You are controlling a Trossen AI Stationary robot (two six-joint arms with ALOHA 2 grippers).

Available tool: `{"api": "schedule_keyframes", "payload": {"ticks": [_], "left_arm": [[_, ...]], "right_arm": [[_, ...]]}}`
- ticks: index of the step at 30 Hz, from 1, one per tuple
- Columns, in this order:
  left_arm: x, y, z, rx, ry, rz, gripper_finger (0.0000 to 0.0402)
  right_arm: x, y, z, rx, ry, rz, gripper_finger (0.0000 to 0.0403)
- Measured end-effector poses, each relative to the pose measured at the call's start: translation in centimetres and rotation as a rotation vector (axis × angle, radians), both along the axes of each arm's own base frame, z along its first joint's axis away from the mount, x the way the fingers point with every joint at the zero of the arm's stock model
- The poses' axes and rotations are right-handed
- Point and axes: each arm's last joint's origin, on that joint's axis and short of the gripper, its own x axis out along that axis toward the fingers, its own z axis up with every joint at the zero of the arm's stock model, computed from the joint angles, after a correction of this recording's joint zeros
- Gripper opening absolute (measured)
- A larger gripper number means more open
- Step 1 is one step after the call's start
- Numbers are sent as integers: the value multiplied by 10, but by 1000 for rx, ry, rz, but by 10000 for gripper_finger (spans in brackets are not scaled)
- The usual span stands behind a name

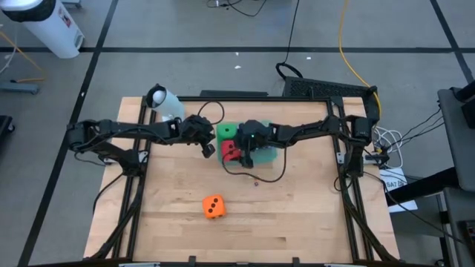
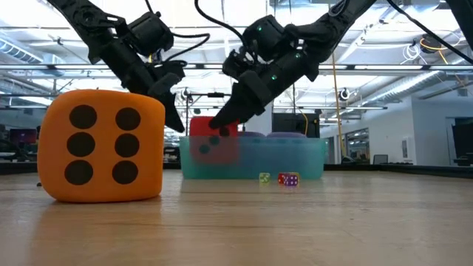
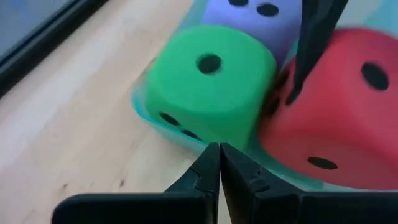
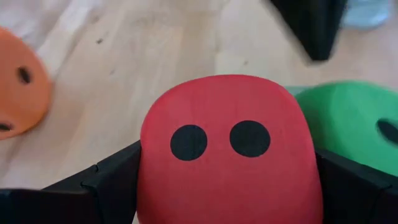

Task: Pick & Place Dice
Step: Put the large red dice into the blue bin

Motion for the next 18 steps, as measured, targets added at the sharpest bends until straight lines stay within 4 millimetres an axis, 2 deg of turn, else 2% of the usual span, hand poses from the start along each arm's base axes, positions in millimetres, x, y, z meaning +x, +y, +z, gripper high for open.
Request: {"api": "schedule_keyframes", "payload": {"ticks": [6,14,18], "left_arm": [[4,1,-14,-20,51,5,21],[3,3,-15,-9,66,40,21],[5,7,-22,-24,80,26,21]], "right_arm": [[1,-6,2,-20,-28,-39,356],[-1,-15,2,5,-30,-22,357],[2,-16,-3,-8,-40,-13,357]]}}
